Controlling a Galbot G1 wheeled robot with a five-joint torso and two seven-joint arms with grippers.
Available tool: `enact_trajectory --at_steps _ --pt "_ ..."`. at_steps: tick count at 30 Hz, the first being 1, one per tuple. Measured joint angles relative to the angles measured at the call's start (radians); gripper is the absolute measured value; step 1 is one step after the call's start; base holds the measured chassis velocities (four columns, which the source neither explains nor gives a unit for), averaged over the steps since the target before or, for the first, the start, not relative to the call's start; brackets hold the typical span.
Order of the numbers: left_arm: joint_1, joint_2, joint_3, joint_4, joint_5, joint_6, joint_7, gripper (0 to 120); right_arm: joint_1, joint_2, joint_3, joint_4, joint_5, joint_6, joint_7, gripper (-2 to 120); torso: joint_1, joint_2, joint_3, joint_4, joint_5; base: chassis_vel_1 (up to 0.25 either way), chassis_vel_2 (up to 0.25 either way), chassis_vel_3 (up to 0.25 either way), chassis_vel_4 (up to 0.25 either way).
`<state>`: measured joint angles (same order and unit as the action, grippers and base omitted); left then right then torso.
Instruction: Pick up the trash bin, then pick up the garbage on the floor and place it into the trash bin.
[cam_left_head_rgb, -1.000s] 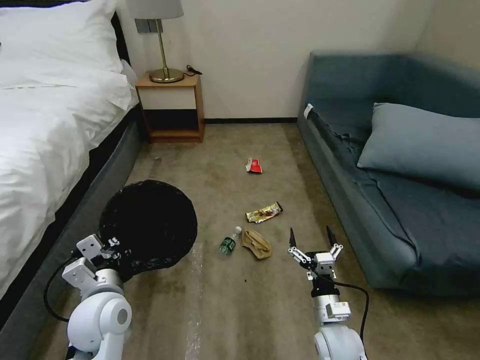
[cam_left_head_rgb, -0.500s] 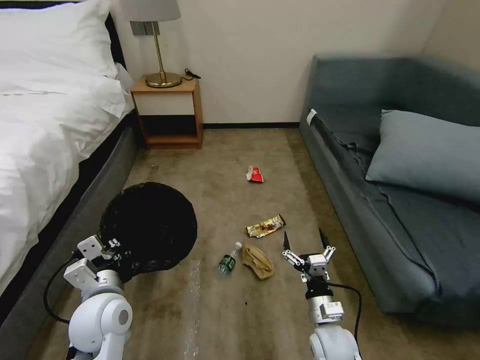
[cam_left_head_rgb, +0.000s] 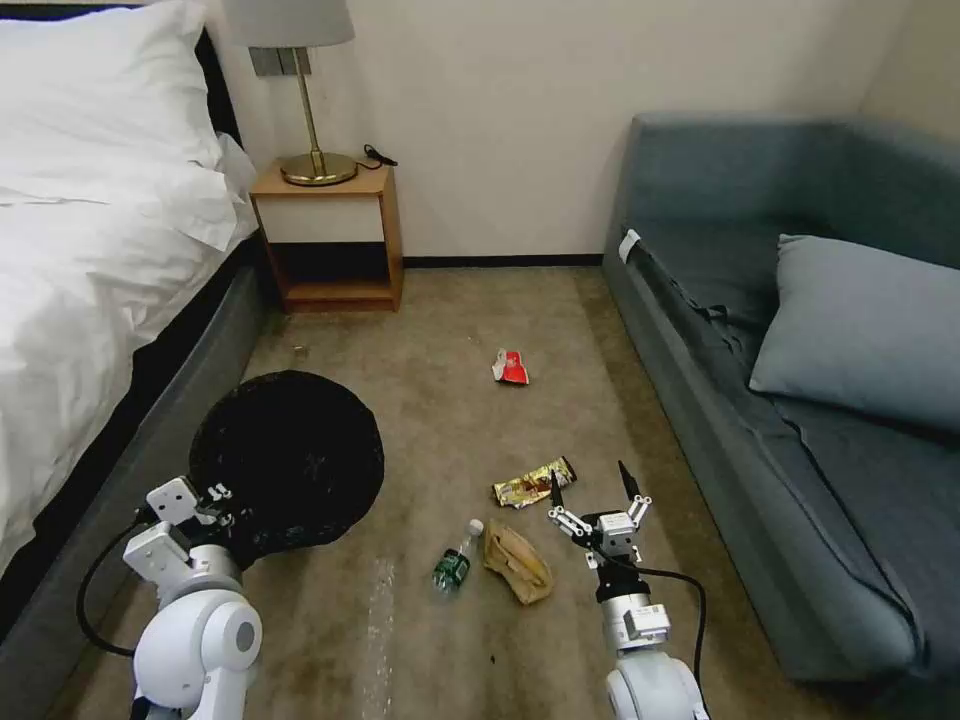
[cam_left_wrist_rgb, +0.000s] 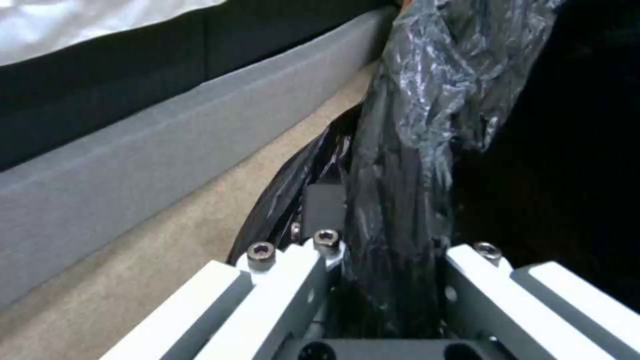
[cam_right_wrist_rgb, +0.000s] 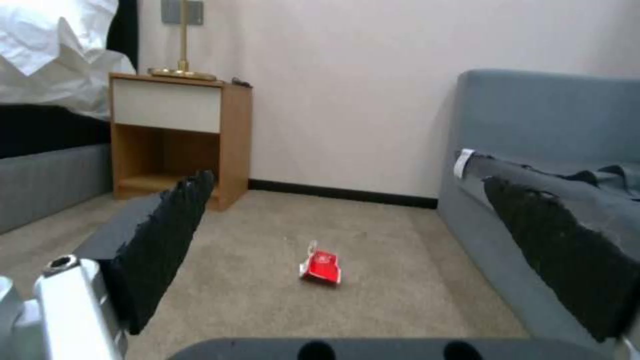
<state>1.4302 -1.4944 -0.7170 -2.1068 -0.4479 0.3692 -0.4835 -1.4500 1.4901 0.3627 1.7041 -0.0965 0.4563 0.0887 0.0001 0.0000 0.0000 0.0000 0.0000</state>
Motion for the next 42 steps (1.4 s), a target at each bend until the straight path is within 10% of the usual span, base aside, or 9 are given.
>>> enact_trajectory --at_steps 11,28,42 --pt "0.006 -0.018 0.011 0.009 0.021 -0.005 0.002 1 0.016 -0.057 -0.09 -0.08 -0.069 -0.035 -0.01 100 0.0 0.0 0.0 0.0 -0.0001 -0.037 0.025 0.033 -0.034" --pt "0.0 -0.009 0.023 0.077 0.044 -0.031 0.043 1 0.286 -0.273 -0.504 -0.273 0.449 -0.447 -0.048 100 0.0 0.0 0.0 0.0002 0.0003 0.0 0.0 0.0 0.0" --pt "-0.078 -0.017 0.114 0.164 0.079 -0.041 0.043 1 0.332 -0.435 -0.521 -0.301 0.557 -0.616 -0.083 100 0.0 0.0 0.0 -0.0002 0.0 0.0 0.0 0.0 0.0"
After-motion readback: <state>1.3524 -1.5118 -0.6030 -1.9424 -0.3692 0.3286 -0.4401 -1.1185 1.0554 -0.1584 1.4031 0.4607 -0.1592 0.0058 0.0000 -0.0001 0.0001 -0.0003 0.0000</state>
